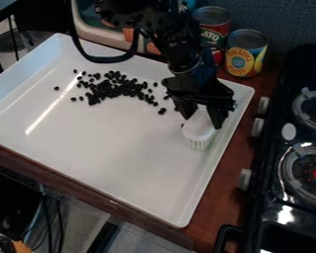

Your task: Sweep into pile

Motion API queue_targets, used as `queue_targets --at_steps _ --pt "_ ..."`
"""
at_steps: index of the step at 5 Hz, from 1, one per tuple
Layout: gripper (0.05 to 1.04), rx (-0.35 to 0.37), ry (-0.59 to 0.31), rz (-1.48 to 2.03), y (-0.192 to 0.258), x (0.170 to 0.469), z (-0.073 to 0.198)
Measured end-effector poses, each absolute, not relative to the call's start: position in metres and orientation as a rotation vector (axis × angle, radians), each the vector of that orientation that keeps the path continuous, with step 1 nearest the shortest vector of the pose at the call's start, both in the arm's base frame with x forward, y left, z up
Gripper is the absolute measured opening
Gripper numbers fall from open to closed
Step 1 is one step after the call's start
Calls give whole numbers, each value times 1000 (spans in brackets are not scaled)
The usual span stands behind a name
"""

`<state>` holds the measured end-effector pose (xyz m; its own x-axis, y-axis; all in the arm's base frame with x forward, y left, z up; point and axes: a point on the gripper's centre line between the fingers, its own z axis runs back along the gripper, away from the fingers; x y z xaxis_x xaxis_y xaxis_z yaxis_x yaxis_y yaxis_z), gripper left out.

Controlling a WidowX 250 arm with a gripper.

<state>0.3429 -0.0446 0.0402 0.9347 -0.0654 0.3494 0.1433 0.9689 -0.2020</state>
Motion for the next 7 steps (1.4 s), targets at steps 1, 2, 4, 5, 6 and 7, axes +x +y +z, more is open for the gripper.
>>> queue_targets --at_steps 1,2,4,5,6,7 --pt "720 -210 -359 -76 -29 345 42" --pt "720 -192 -391 -62 -17 347 47" --pt "720 -239 -383 -73 -16 342 44" --pt "720 -371 -394 -103 -31 342 52" --pt "720 -389 -398 -124 -36 343 56" --pt "720 -384 -371 -129 -41 341 48"
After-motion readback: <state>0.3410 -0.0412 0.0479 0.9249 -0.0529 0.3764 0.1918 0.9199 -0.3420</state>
